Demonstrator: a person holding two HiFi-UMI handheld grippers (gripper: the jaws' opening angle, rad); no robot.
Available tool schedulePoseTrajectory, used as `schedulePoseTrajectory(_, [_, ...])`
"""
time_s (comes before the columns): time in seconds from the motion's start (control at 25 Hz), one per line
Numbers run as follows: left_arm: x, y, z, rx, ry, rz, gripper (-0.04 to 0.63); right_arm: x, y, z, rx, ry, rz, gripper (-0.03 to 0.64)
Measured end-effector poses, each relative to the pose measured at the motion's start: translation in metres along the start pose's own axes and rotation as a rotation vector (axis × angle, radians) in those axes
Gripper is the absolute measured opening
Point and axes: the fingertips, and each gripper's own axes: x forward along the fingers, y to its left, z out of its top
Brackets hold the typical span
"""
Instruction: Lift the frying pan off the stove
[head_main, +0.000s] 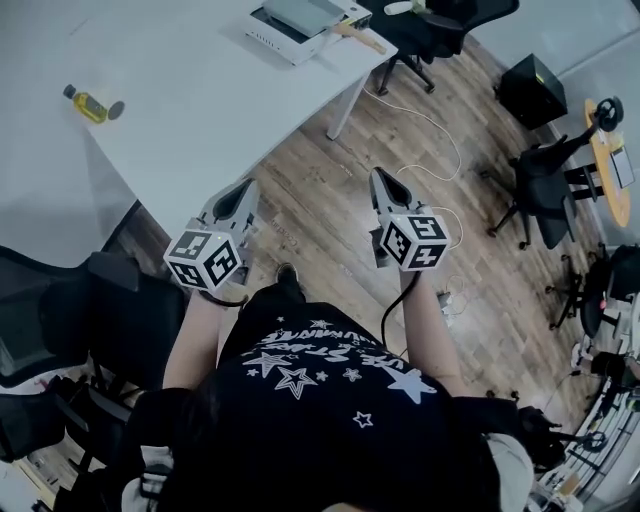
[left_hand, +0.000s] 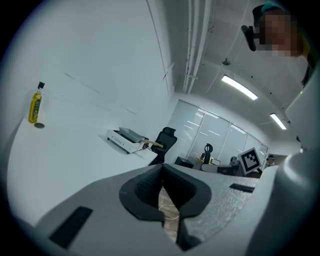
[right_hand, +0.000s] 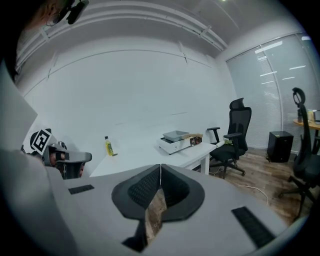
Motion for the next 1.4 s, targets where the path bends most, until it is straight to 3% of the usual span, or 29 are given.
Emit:
schedulePoseTrajectory(0.56, [0.065,0.053,0.009,-0.053,0.061,-0.039,0.008,0.085,-0.037,0.034,0.026,0.005,-0.022,0.009])
schedulePoseTrajectory(0.84, [0.105,0.071,0.015,-0.086,0.042,0.055,0.008,0.133,-0.098,0.062,0.023,-0.012,0.008,0.009])
schedulePoseTrajectory(1.08, [0.155,0.082,0.038,-0.086,0.003,0.167,0.008,0.202,-0.156,0.115,0.009,-0.048,0.069,0.009])
schedulePoseTrajectory(1.4, [0.240,0.079,0.072,-0.097,-0.028,0.243,0.008,0.274,-0.214,0.154,0.000,0.027,0.206,0.009])
